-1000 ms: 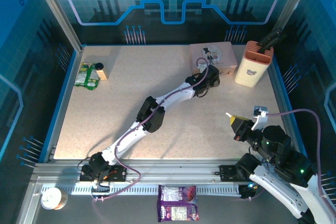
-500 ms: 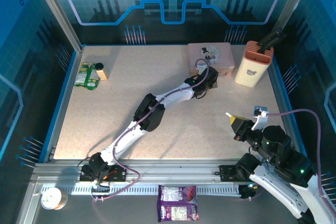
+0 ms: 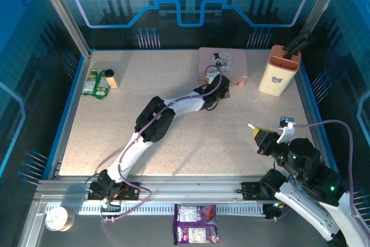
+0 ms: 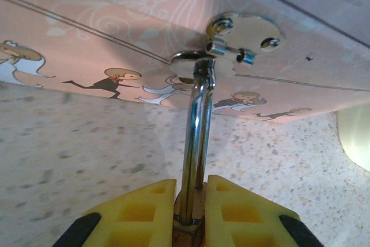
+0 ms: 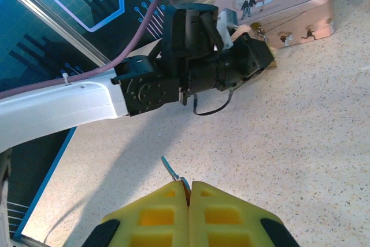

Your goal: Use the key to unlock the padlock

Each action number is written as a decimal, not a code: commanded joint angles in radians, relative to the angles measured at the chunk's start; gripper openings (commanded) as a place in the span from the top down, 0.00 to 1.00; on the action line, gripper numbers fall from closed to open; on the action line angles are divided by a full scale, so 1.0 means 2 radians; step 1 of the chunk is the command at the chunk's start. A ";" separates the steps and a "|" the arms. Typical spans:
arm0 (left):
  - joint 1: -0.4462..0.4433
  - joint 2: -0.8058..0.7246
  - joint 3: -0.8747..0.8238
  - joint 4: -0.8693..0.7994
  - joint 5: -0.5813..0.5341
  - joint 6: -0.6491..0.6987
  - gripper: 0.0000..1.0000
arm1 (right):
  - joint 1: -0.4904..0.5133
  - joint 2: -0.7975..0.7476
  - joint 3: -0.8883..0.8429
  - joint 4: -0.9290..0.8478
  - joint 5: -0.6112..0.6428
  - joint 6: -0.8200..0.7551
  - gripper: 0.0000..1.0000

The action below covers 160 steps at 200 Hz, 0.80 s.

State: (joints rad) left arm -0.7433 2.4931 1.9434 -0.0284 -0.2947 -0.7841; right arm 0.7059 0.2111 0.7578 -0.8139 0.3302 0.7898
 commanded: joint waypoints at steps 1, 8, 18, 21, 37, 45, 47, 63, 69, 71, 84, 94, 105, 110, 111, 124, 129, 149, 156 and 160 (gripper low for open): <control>0.023 -0.053 -0.065 0.024 -0.023 -0.005 0.91 | -0.004 0.011 -0.004 0.014 -0.008 0.010 1.00; 0.027 -0.065 -0.086 0.036 -0.021 -0.005 0.91 | -0.004 0.015 -0.006 0.018 -0.011 0.011 1.00; 0.033 -0.079 -0.114 0.049 -0.016 -0.006 0.91 | -0.004 0.020 -0.008 0.025 -0.015 0.012 1.00; 0.035 -0.083 -0.122 0.053 -0.015 -0.007 0.91 | -0.004 0.021 -0.010 0.028 -0.016 0.013 1.00; 0.044 -0.105 -0.165 0.071 -0.011 -0.008 0.91 | -0.004 0.031 -0.013 0.040 -0.023 0.015 1.00; 0.048 -0.116 -0.186 0.079 -0.010 -0.008 0.91 | -0.004 0.035 -0.015 0.044 -0.026 0.017 1.00; 0.049 -0.119 -0.191 0.081 -0.009 -0.008 0.91 | -0.005 0.036 -0.015 0.046 -0.027 0.017 1.00; 0.058 -0.139 -0.226 0.090 -0.006 -0.007 0.92 | -0.005 0.044 -0.016 0.053 -0.033 0.018 1.00; 0.060 -0.147 -0.240 0.095 -0.002 -0.005 0.92 | -0.004 0.047 -0.016 0.055 -0.035 0.019 1.00; 0.061 -0.150 -0.244 0.097 -0.001 -0.006 0.92 | -0.004 0.048 -0.017 0.055 -0.035 0.019 1.00; 0.067 -0.168 -0.276 0.109 0.004 -0.004 0.92 | -0.004 0.052 -0.016 0.058 -0.037 0.019 1.00; 0.069 -0.183 -0.300 0.116 0.007 -0.004 0.92 | -0.004 0.056 -0.016 0.060 -0.038 0.019 1.00; 0.072 -0.199 -0.324 0.124 0.010 -0.003 0.92 | -0.004 0.058 -0.017 0.061 -0.039 0.021 1.00; 0.073 -0.207 -0.334 0.126 0.011 -0.003 0.92 | -0.004 0.059 -0.018 0.062 -0.040 0.021 1.00; 0.072 -0.208 -0.336 0.126 0.012 -0.003 0.92 | -0.004 0.059 -0.018 0.062 -0.040 0.021 1.00; 0.073 -0.227 -0.362 0.130 0.017 -0.003 0.92 | -0.004 0.061 -0.022 0.065 -0.041 0.024 1.00; 0.073 -0.234 -0.371 0.132 0.020 -0.003 0.92 | -0.004 0.062 -0.024 0.067 -0.041 0.025 1.00; 0.073 -0.261 -0.408 0.137 0.029 -0.008 0.92 | -0.004 0.067 -0.032 0.074 -0.046 0.030 1.00; 0.072 -0.270 -0.420 0.140 0.033 -0.012 0.92 | -0.004 0.069 -0.034 0.077 -0.047 0.033 1.00; 0.072 -0.275 -0.428 0.143 0.034 -0.014 0.92 | -0.004 0.071 -0.036 0.078 -0.047 0.034 1.00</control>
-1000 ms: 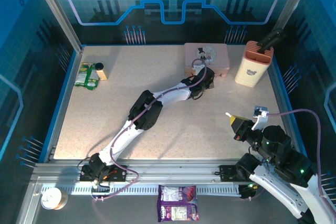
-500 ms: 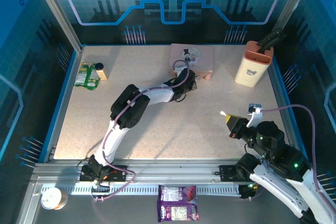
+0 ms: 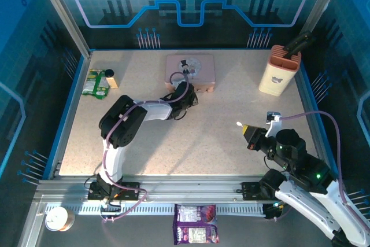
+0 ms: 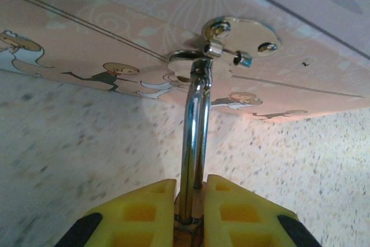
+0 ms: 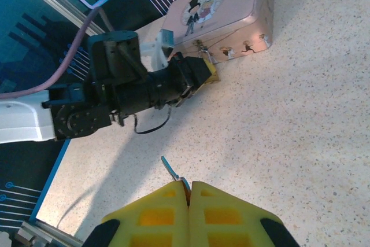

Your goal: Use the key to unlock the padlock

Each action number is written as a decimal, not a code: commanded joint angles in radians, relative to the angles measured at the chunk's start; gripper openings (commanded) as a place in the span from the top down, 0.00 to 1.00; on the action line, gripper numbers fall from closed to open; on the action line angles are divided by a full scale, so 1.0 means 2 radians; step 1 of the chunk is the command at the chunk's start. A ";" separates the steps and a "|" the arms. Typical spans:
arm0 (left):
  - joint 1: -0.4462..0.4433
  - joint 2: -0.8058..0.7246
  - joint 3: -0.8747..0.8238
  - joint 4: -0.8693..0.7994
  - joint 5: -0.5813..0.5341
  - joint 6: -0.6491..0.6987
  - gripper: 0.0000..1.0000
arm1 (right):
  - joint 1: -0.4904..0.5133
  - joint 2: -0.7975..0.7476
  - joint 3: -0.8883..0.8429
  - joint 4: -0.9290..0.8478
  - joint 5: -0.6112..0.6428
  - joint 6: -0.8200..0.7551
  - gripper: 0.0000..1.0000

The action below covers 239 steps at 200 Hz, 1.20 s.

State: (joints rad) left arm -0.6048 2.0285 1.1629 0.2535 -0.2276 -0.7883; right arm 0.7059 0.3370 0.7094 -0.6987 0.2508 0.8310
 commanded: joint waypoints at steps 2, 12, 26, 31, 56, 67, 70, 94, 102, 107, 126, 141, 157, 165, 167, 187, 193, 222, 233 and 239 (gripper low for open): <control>0.003 -0.045 -0.041 0.002 0.002 -0.013 0.92 | -0.004 0.008 -0.012 0.021 -0.008 0.015 1.00; 0.000 -0.055 -0.059 0.009 0.004 -0.018 0.92 | -0.004 0.010 -0.017 0.027 -0.011 0.018 1.00; -0.008 -0.068 -0.081 0.017 0.006 -0.027 0.92 | -0.004 0.014 -0.022 0.034 -0.013 0.022 1.00; -0.013 -0.072 -0.088 0.017 0.004 -0.031 0.92 | -0.004 0.014 -0.024 0.036 -0.014 0.024 1.00; -0.053 -0.088 -0.122 0.026 -0.014 -0.054 0.91 | -0.004 0.018 -0.030 0.043 -0.016 0.028 1.00; -0.070 -0.094 -0.137 0.031 -0.022 -0.067 0.91 | -0.004 0.019 -0.030 0.044 -0.017 0.029 1.00; -0.075 -0.096 -0.140 0.033 -0.023 -0.070 0.91 | -0.004 0.018 -0.031 0.044 -0.017 0.030 1.00; -0.105 -0.108 -0.164 0.041 -0.044 -0.082 0.90 | -0.005 0.018 -0.035 0.046 -0.021 0.033 1.00; -0.113 -0.111 -0.169 0.043 -0.050 -0.082 0.90 | -0.004 0.018 -0.036 0.047 -0.022 0.034 1.00; -0.118 -0.114 -0.172 0.047 -0.052 -0.082 0.90 | -0.004 0.018 -0.037 0.048 -0.023 0.035 1.00; -0.130 -0.120 -0.188 0.061 -0.057 -0.081 0.87 | -0.004 0.018 -0.041 0.051 -0.026 0.039 1.00; -0.135 -0.121 -0.197 0.069 -0.056 -0.079 0.86 | -0.004 0.017 -0.042 0.052 -0.027 0.040 1.00; -0.136 -0.121 -0.213 0.084 -0.056 -0.078 0.85 | -0.004 0.017 -0.043 0.052 -0.027 0.041 1.00; -0.137 -0.121 -0.222 0.097 -0.054 -0.078 0.85 | -0.004 0.018 -0.043 0.053 -0.026 0.042 1.00; -0.138 -0.121 -0.223 0.100 -0.054 -0.078 0.84 | -0.004 0.018 -0.043 0.053 -0.026 0.042 1.00; -0.145 -0.120 -0.237 0.128 -0.055 -0.067 0.83 | -0.004 0.019 -0.044 0.055 -0.026 0.043 1.00; -0.147 -0.121 -0.241 0.134 -0.055 -0.062 0.83 | -0.004 0.021 -0.044 0.056 -0.026 0.043 1.00; -0.149 -0.120 -0.246 0.152 -0.045 -0.050 0.79 | -0.004 0.025 -0.047 0.063 -0.030 0.047 1.00; -0.149 -0.120 -0.248 0.154 -0.046 -0.048 0.76 | -0.004 0.026 -0.048 0.065 -0.031 0.048 1.00; -0.149 -0.121 -0.248 0.155 -0.047 -0.044 0.74 | -0.004 0.026 -0.048 0.066 -0.031 0.048 1.00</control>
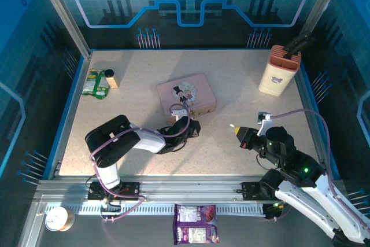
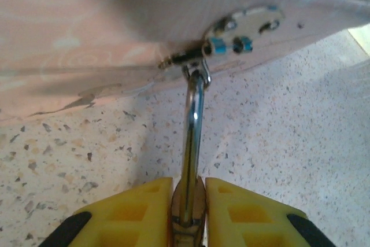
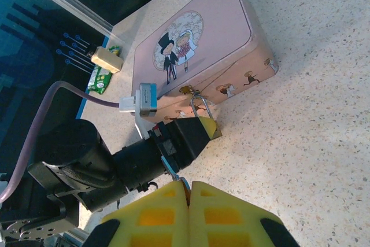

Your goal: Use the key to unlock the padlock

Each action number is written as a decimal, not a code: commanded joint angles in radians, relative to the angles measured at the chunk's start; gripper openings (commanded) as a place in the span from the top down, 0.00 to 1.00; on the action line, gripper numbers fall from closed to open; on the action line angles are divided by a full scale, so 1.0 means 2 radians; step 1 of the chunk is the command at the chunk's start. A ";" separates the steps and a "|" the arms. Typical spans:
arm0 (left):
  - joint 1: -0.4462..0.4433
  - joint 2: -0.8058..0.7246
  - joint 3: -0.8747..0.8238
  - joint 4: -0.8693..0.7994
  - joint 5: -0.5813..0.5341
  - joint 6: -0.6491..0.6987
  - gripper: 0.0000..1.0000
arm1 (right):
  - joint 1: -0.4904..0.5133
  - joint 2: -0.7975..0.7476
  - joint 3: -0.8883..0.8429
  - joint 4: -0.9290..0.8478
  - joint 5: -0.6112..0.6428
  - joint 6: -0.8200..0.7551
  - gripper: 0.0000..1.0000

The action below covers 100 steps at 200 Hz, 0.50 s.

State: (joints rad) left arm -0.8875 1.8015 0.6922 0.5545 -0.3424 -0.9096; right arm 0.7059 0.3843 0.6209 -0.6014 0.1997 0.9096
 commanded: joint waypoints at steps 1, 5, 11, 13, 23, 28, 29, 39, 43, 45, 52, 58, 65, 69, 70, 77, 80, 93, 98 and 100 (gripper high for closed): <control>-0.008 -0.007 -0.012 0.004 0.010 0.017 0.74 | -0.004 0.002 -0.004 0.017 -0.005 0.008 1.00; -0.008 -0.007 -0.013 0.004 0.008 0.018 0.73 | -0.004 0.003 -0.004 0.017 -0.006 0.009 1.00; -0.007 -0.007 -0.013 0.005 0.008 0.021 0.71 | -0.004 0.003 -0.004 0.017 -0.006 0.010 1.00; -0.008 -0.006 -0.012 0.005 0.008 0.021 0.71 | -0.004 0.003 -0.004 0.017 -0.006 0.009 1.00; -0.006 -0.004 -0.011 0.006 0.007 0.028 0.69 | -0.004 0.003 -0.004 0.018 -0.006 0.010 1.00; -0.005 -0.003 -0.010 0.006 0.008 0.029 0.68 | -0.005 0.003 -0.005 0.018 -0.006 0.011 1.00; -0.004 -0.003 -0.011 0.006 0.008 0.029 0.68 | -0.004 0.003 -0.004 0.018 -0.007 0.010 1.00; 0.001 -0.001 -0.011 0.008 0.009 0.033 0.66 | -0.004 0.003 -0.003 0.018 -0.007 0.010 1.00; 0.004 -0.001 -0.011 0.008 0.010 0.034 0.65 | -0.004 0.003 -0.003 0.017 -0.007 0.010 1.00; 0.004 -0.001 -0.012 0.008 0.009 0.034 0.65 | -0.004 0.003 -0.003 0.018 -0.008 0.010 1.00; 0.008 -0.001 -0.013 0.009 0.010 0.039 0.64 | -0.004 0.003 -0.003 0.018 -0.007 0.010 1.00; 0.011 -0.001 -0.014 0.010 0.009 0.044 0.63 | -0.004 0.003 -0.003 0.017 -0.007 0.010 1.00; 0.013 0.000 -0.013 0.008 0.007 0.051 0.60 | -0.004 0.003 -0.001 0.017 -0.008 0.010 1.00; 0.015 0.000 -0.011 0.005 0.008 0.055 0.59 | -0.004 0.003 -0.002 0.017 -0.008 0.010 1.00; 0.015 0.000 -0.010 0.003 0.008 0.057 0.58 | -0.004 0.003 -0.002 0.017 -0.009 0.010 1.00; 0.018 0.002 -0.004 -0.008 0.010 0.065 0.57 | -0.004 0.002 -0.002 0.017 -0.008 0.010 1.00; 0.019 0.003 0.000 -0.013 0.011 0.069 0.56 | -0.004 0.002 -0.002 0.017 -0.008 0.010 1.00; 0.021 0.007 0.011 -0.030 0.011 0.086 0.53 | -0.004 0.003 -0.002 0.017 -0.009 0.009 1.00; 0.022 0.010 0.016 -0.036 0.012 0.094 0.52 | -0.004 0.003 -0.002 0.018 -0.009 0.009 1.00; 0.022 0.011 0.019 -0.039 0.013 0.096 0.52 | -0.004 0.003 -0.002 0.019 -0.009 0.009 1.00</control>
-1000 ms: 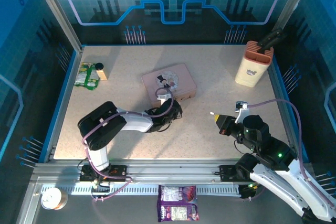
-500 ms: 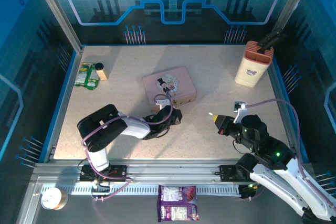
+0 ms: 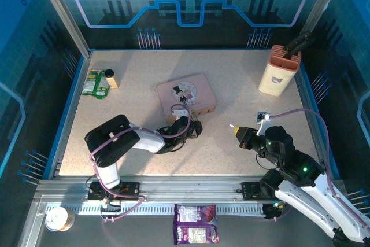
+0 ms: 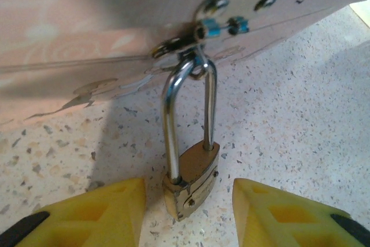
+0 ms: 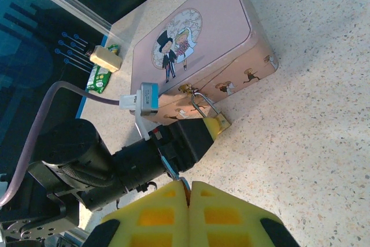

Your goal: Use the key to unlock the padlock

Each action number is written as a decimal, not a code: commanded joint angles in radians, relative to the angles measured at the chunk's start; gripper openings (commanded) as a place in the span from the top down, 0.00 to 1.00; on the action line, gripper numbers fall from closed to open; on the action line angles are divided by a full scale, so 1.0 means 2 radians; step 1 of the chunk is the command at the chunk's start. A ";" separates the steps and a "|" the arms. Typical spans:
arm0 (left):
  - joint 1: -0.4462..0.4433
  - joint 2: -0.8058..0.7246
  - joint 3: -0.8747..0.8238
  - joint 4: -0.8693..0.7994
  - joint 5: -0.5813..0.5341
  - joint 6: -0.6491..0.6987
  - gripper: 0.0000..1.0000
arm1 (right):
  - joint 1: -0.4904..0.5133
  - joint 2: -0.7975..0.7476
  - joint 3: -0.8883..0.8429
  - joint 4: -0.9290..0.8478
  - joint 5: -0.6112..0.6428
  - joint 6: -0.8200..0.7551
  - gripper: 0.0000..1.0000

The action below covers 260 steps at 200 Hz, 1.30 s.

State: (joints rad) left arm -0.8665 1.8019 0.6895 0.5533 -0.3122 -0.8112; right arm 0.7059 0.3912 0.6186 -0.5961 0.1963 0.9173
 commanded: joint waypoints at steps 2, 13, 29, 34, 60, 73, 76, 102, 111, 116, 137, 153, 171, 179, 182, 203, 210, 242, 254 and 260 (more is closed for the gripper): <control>0.011 0.011 0.022 -0.042 -0.001 0.049 0.52 | -0.004 0.000 -0.001 0.016 -0.007 0.006 1.00; 0.014 0.020 0.036 -0.058 0.004 0.057 0.52 | -0.004 -0.001 -0.001 0.018 -0.008 0.006 1.00; 0.014 0.032 0.058 -0.089 0.009 0.063 0.52 | -0.004 0.001 -0.001 0.019 -0.008 0.006 1.00; 0.015 0.035 0.066 -0.102 0.008 0.061 0.52 | -0.004 0.001 0.000 0.020 -0.009 0.006 1.00; 0.016 0.051 0.081 -0.110 0.021 0.055 0.54 | -0.004 0.002 0.001 0.017 -0.008 0.005 1.00; 0.017 0.053 0.084 -0.114 0.021 0.049 0.57 | -0.004 0.001 0.000 0.018 -0.008 0.005 1.00; 0.017 0.052 0.083 -0.114 0.021 0.048 0.58 | -0.004 0.001 0.000 0.018 -0.008 0.005 1.00; 0.016 0.042 0.075 -0.108 0.018 0.034 0.64 | -0.004 0.002 -0.007 0.022 -0.010 0.009 1.00; 0.016 0.040 0.074 -0.108 0.023 0.027 0.67 | -0.004 0.003 -0.012 0.025 -0.012 0.011 1.00; 0.017 0.038 0.072 -0.107 0.025 0.022 0.69 | -0.004 0.003 -0.014 0.028 -0.014 0.013 1.00; 0.016 0.030 0.061 -0.092 0.036 0.000 0.74 | -0.004 0.003 -0.025 0.037 -0.017 0.022 1.00; 0.017 0.021 0.047 -0.077 0.035 -0.020 0.76 | -0.004 0.004 -0.034 0.041 -0.017 0.030 1.00; 0.017 0.009 0.030 -0.055 0.036 -0.039 0.78 | -0.004 0.004 -0.040 0.044 -0.018 0.037 1.00; 0.017 0.007 0.027 -0.049 0.039 -0.045 0.79 | -0.004 0.004 -0.043 0.047 -0.019 0.039 1.00; 0.017 0.006 0.026 -0.046 0.041 -0.046 0.79 | -0.004 0.004 -0.044 0.048 -0.019 0.041 1.00; 0.018 0.001 0.017 -0.024 0.052 -0.061 0.80 | -0.004 0.005 -0.054 0.052 -0.018 0.054 1.00; 0.018 -0.001 0.012 -0.010 0.055 -0.067 0.81 | -0.004 0.004 -0.059 0.054 -0.017 0.062 1.00; 0.020 -0.015 -0.012 0.037 0.062 -0.093 0.86 | -0.004 0.000 -0.096 0.084 -0.018 0.107 1.00; 0.021 -0.024 -0.015 0.046 0.064 -0.088 0.88 | -0.005 -0.003 -0.111 0.098 -0.018 0.122 1.00; 0.022 -0.029 -0.018 0.051 0.064 -0.083 0.88 | -0.004 -0.004 -0.118 0.104 -0.017 0.129 1.00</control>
State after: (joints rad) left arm -0.8299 1.7988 0.6838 0.5896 -0.2104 -0.9516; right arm 0.7059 0.3985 0.4343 -0.4625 0.1673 1.0836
